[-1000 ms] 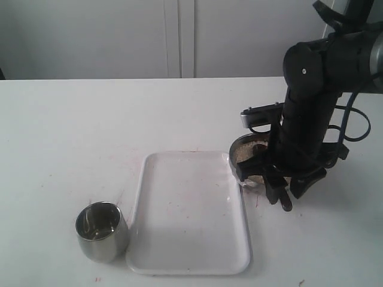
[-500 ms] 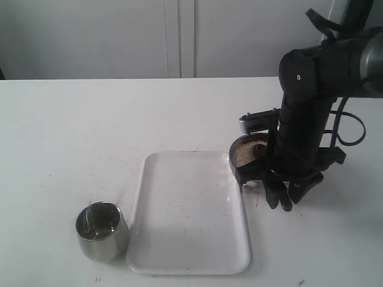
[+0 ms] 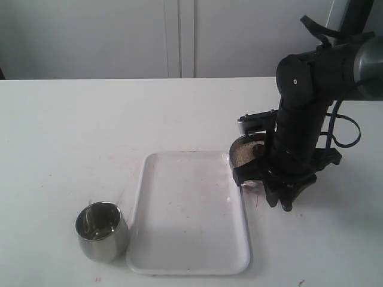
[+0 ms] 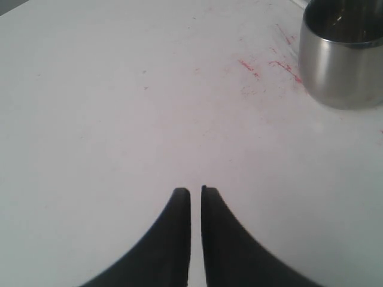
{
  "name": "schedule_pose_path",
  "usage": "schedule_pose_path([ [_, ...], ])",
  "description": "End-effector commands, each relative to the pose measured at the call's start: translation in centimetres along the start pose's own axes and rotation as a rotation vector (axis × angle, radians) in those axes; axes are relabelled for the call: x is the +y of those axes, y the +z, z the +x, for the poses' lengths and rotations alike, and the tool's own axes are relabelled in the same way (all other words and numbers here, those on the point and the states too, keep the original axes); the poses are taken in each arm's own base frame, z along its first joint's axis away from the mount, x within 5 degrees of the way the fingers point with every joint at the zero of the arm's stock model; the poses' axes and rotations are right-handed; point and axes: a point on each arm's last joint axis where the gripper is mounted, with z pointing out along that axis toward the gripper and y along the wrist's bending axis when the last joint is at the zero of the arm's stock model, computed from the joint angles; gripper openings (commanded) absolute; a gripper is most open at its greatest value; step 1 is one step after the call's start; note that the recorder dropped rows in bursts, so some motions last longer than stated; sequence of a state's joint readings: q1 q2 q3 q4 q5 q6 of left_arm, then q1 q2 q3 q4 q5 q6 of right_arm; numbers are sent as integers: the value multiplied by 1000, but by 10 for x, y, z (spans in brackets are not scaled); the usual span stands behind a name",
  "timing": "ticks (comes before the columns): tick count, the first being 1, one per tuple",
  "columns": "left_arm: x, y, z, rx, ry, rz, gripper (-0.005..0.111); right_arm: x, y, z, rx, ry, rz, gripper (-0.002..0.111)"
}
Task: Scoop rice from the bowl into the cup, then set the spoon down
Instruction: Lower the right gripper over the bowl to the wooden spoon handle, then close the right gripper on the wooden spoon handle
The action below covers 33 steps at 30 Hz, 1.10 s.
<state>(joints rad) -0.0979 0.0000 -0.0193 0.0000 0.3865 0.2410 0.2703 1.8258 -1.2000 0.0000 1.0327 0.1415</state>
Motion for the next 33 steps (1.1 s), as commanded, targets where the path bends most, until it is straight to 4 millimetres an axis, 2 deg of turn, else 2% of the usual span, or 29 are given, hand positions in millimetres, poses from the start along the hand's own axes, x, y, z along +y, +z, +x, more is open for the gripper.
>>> schedule_pose_path([
  [1,-2,1,7,54,-9,21,14,0,1,1,8,3,1,19],
  [7,-2,1,7,54,-9,21,14,0,-11,4,-18,3,-3,0],
  [10,-2,1,7,54,-9,21,14,-1,-22,7,-22,-6,-3,0],
  [16,-2,1,7,54,-9,21,14,-5,-59,25,-8,-85,18,0],
  [22,-2,1,7,54,-9,21,14,-24,-102,39,-157,-168,201,0],
  [24,-2,1,7,54,-9,21,14,-28,-119,48,-207,-256,234,0],
  [27,-2,1,7,54,-9,21,14,-17,-122,53,-217,-388,312,0],
  [30,-2,1,7,54,-9,21,14,1,-105,58,-163,-632,562,0],
  [33,-2,1,7,54,-9,21,14,3,-93,55,-140,-715,764,0],
])
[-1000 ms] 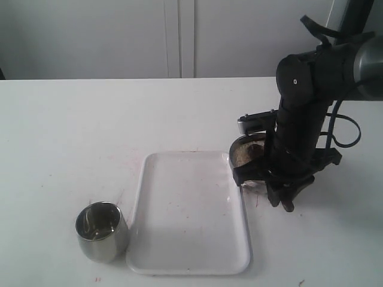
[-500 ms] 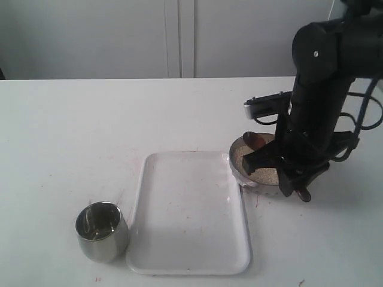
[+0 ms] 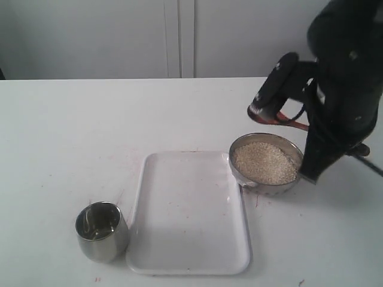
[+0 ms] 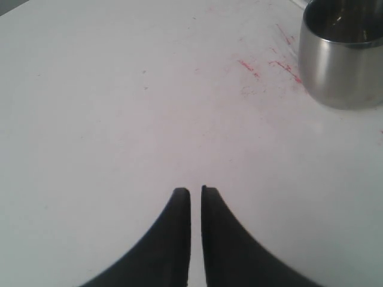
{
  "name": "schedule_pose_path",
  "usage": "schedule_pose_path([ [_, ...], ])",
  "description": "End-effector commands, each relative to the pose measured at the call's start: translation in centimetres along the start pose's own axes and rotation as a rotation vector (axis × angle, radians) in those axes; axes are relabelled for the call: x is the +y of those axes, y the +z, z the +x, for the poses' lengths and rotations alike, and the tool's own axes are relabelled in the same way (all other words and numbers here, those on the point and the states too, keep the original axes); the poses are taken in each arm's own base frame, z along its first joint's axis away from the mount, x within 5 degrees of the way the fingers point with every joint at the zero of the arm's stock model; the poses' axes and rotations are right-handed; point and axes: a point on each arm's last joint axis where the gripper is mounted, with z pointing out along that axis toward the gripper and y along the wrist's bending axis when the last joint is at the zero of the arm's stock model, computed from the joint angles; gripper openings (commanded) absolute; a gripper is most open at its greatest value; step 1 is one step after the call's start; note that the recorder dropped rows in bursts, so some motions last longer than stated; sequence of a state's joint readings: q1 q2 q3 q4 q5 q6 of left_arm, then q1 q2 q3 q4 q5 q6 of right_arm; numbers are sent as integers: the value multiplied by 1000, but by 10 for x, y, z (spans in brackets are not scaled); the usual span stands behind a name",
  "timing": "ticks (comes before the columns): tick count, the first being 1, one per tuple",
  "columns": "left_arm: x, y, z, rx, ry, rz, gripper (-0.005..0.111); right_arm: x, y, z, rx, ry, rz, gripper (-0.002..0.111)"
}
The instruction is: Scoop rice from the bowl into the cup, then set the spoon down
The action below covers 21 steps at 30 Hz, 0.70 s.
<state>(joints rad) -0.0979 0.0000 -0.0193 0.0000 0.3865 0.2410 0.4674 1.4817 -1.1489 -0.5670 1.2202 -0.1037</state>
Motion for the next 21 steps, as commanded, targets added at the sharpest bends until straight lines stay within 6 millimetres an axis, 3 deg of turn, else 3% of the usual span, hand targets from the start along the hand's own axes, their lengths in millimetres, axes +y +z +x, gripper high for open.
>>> schedule_pose_path([
  [1,-2,1,7,54,-9,21,14,7,14,-3,68,-173,235,0],
  [12,-2,1,7,54,-9,21,14,25,67,-30,222,-347,303,0],
  [21,-2,1,7,54,-9,21,14,27,89,-39,267,-398,368,0],
])
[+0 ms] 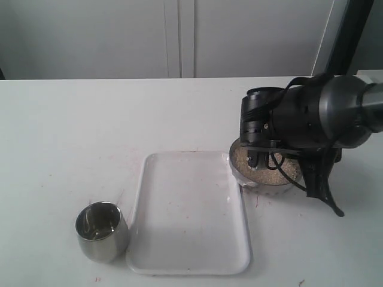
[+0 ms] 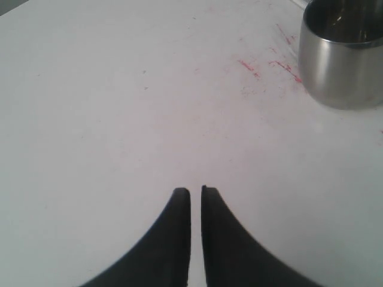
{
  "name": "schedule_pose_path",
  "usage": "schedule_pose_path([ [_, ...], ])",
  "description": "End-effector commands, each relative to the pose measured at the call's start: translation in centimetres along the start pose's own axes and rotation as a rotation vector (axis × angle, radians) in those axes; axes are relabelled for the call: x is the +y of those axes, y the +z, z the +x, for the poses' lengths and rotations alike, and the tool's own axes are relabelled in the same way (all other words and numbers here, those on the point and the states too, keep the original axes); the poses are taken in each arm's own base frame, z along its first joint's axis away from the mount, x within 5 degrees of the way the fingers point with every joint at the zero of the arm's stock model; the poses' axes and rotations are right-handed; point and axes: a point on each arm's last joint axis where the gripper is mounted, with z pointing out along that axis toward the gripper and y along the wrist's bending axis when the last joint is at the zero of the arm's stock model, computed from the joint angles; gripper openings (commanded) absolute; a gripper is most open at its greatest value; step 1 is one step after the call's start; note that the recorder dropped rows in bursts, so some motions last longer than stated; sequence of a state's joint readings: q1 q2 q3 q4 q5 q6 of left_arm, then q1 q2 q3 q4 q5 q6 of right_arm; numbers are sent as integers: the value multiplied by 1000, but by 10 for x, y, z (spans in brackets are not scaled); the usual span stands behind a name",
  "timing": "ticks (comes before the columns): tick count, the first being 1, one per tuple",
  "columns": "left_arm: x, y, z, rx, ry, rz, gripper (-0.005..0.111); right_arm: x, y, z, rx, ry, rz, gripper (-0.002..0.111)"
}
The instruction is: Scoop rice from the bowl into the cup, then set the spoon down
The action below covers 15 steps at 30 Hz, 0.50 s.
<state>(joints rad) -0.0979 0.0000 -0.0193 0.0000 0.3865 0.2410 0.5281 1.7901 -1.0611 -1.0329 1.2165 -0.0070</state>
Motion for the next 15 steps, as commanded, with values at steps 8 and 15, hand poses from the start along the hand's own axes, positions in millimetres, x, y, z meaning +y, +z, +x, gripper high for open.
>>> schedule_pose_path([
  [8,-2,1,7,54,-9,21,14,-1,17,-4,50,-19,48,0],
  [15,-2,1,7,54,-9,21,14,-2,27,2,78,13,0,0],
])
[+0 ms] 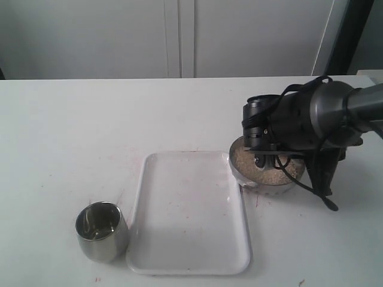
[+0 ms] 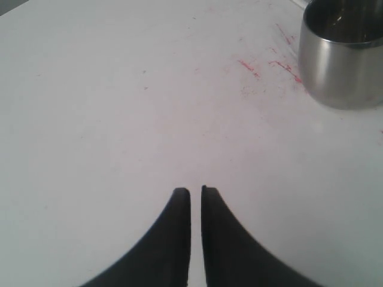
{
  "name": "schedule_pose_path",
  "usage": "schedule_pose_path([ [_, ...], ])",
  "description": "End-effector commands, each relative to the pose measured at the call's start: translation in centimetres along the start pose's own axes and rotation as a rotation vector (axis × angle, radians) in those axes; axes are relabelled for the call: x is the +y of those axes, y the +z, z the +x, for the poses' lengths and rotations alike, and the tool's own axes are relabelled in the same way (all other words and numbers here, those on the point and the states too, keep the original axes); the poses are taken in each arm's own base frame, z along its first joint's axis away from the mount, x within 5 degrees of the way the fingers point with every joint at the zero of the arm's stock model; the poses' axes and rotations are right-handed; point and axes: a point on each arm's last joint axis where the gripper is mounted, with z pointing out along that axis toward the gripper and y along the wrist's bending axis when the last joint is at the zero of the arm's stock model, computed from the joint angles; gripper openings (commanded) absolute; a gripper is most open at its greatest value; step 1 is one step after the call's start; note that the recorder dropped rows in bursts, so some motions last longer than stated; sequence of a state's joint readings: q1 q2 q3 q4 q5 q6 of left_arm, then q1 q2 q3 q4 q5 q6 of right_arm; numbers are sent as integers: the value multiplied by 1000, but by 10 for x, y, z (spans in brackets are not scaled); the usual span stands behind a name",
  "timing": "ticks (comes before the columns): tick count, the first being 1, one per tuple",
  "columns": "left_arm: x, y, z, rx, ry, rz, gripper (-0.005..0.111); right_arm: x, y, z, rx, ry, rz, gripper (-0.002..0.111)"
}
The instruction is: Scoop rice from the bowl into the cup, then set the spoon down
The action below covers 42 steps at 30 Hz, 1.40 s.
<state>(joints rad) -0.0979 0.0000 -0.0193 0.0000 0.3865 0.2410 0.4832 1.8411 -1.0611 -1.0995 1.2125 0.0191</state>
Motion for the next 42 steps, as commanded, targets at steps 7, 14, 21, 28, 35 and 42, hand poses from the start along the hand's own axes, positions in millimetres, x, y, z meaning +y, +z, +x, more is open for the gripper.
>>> schedule_pose_path([
  [7,-2,1,7,54,-9,21,14,5,7,5,30,46,-83,0],
  [14,-2,1,7,54,-9,21,14,12,6,5,28,48,-163,0],
  [21,-2,1,7,54,-9,21,14,6,-8,-3,-33,129,-316,0],
  [28,-2,1,7,54,-9,21,14,3,-12,-6,-98,220,-582,0],
  [35,-2,1,7,54,-9,21,14,-6,0,5,-84,307,-648,0],
  [42,-2,1,7,54,-9,21,14,-15,-1,23,-114,405,-724,0],
])
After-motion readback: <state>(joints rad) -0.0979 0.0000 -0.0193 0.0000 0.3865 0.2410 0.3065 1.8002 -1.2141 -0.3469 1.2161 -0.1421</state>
